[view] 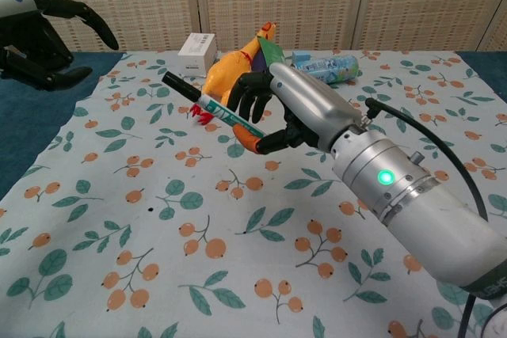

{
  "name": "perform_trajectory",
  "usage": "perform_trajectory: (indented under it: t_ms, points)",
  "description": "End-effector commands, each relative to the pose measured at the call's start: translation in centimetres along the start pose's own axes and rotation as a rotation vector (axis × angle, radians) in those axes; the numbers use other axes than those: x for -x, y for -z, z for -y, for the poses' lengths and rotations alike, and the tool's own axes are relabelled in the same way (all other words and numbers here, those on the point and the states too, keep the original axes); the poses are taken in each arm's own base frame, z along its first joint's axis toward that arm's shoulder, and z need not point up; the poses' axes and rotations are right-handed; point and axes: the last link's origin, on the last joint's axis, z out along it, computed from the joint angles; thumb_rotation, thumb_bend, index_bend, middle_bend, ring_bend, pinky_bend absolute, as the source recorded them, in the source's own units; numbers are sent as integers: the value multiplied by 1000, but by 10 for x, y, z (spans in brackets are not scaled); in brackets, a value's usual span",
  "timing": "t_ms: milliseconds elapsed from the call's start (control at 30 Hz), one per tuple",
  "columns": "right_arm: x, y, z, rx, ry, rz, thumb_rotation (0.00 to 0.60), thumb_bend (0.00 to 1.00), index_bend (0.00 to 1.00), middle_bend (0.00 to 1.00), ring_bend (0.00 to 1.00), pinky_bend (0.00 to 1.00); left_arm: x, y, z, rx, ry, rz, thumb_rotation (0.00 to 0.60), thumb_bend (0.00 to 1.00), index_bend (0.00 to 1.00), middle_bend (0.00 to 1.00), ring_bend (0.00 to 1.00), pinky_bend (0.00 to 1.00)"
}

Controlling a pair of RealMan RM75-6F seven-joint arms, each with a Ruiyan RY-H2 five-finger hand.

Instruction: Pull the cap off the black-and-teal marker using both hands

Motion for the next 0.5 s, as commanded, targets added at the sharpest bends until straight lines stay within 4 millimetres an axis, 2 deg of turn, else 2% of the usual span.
perform_trajectory:
  t_ms: [33, 500]
  points:
    - [3, -4, 6, 1, -21, -18, 600, 489, 932, 813, 440, 1, 4, -2, -9, 10, 13, 16, 600, 415, 330, 946, 855, 865]
    - [19, -11, 18, 28, -82, -27, 600, 488, 932, 813, 441, 1, 19, -14, -21, 33, -63, -37, 600, 379, 379, 965, 886, 900]
